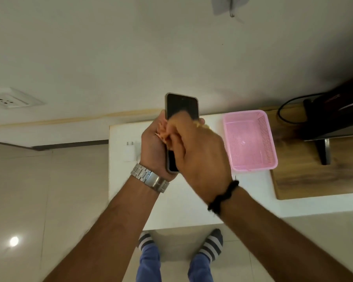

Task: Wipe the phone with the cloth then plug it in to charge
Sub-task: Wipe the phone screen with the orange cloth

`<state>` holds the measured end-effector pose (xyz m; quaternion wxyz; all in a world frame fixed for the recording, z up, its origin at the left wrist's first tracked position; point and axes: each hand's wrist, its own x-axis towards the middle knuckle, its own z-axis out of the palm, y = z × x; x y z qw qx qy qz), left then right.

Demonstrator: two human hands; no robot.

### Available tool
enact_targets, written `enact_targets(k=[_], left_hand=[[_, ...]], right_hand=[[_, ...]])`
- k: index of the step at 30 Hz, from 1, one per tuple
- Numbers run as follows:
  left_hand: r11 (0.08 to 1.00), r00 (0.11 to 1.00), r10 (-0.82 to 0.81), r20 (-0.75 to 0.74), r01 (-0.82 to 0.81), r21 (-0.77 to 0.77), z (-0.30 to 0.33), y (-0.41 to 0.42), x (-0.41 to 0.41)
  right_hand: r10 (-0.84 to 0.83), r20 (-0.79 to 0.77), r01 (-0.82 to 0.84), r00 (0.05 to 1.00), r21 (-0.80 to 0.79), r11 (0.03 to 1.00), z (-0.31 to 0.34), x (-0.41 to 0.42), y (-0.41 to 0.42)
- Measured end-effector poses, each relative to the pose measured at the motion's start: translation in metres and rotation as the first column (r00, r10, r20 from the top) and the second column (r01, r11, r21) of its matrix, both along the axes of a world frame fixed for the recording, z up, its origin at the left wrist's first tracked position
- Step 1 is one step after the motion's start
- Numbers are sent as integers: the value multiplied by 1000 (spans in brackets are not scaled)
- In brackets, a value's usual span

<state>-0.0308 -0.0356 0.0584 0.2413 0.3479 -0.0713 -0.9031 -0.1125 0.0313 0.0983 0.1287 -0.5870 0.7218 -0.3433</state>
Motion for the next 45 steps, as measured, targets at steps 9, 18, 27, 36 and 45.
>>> enact_targets(k=[9,18,27,36,45], left_hand=[[1000,999,24,23,-24,11,5,5,-2],[999,997,-6,80,10,-52,2,6,-2],[999,996,17,83,-14,-38,12,-9,7],[999,996,6,84,-2,-50,16,-6,2],[995,997,-9,78,17,-97,18,-7,3]], right_hand=[[-121,53,126,991,-92,988,12,-18,-34],[-101,75,105,992,-44,994,19,-16,-42],[72,-127,-70,989,23,997,-10,29,54],[44,-190,-6,981,198,980,-1,41,45],[11,-164,-35,986,-144,989,-17,37,52]])
